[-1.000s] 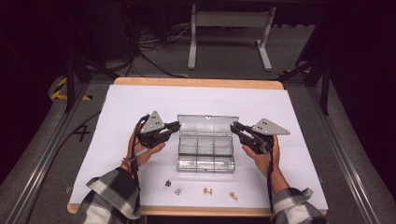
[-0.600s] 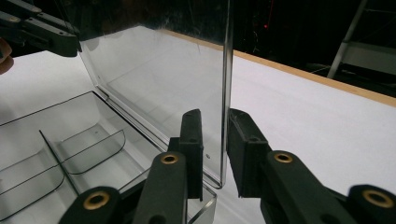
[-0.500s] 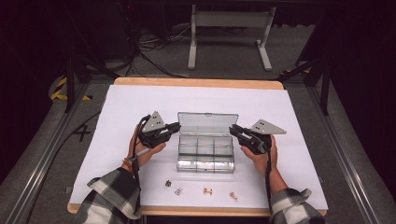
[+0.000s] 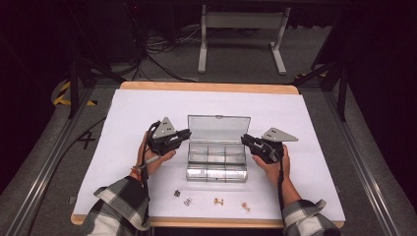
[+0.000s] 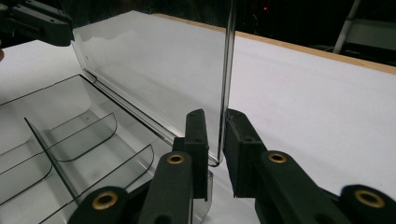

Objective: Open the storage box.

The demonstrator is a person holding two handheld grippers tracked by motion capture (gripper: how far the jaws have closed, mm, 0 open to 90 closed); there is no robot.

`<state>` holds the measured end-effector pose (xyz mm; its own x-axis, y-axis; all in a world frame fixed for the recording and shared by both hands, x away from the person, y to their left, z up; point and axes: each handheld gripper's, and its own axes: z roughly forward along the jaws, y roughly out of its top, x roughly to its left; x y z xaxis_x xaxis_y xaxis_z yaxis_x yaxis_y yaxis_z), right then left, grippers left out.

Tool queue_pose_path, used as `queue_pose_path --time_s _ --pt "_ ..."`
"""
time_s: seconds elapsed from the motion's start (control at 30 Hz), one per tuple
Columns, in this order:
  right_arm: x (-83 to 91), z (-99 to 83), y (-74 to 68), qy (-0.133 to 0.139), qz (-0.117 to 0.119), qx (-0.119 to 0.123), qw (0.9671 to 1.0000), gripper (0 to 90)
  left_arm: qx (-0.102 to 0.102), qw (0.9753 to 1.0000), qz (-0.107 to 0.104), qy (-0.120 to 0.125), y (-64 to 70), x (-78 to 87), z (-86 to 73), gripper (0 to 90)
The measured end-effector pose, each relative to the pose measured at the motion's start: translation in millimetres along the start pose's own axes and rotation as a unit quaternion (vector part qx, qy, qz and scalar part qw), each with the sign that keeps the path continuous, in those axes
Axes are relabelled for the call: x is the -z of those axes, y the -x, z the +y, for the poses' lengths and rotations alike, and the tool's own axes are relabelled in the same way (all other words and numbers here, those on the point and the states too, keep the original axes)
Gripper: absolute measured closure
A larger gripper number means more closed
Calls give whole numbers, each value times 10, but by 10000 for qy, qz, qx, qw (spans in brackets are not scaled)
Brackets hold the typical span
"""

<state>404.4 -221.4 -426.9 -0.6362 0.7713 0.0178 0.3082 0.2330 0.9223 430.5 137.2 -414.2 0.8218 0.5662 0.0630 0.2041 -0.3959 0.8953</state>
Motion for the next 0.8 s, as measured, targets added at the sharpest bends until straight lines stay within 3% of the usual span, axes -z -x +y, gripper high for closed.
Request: queue_pose_path --time_s 0.8 --pt "-47 -65 24 2 7 -218 9998 808 -12 9997 57 -258 7 -105 -77 808"
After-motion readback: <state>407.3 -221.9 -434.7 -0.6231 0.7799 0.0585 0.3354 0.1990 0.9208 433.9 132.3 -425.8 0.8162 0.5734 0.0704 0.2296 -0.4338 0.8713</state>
